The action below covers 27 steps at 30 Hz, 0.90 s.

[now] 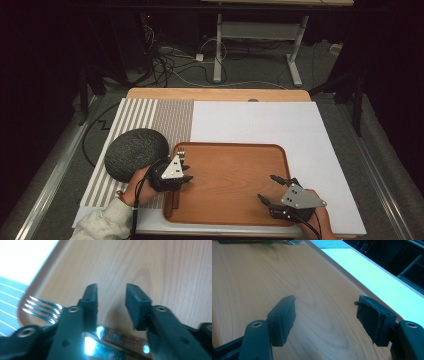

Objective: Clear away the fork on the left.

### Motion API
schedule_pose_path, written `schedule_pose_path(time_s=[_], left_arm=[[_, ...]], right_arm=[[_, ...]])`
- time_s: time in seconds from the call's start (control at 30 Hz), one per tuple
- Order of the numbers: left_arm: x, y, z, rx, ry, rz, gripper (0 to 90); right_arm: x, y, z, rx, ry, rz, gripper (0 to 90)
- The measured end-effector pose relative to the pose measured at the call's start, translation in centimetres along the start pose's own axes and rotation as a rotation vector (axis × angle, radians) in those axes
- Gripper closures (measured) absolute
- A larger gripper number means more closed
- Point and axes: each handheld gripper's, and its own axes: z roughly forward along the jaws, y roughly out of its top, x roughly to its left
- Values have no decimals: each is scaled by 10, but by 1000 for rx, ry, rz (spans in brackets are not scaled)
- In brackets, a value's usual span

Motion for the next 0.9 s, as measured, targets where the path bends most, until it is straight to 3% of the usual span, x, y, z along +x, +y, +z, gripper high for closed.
schedule_pose_path(time_s=[0.17, 0.23, 0.5, 0.63, 0.9], left_arm=[[-7, 6, -4, -43, 30, 37, 424], [-10, 8, -5, -60, 66, 44, 318], [-17, 13, -8, -96, 114, 75, 255], [-19, 14, -12, -109, 116, 92, 225], [-24, 14, -20, -151, 136, 132, 271]], right_arm=[[0, 0, 0, 0, 2, 0, 320], [0, 0, 0, 0, 1, 1, 320], [0, 0, 0, -2, 1, 0, 320], [0, 0, 0, -3, 1, 1, 320], [0, 1, 1, -7, 2, 4, 320]])
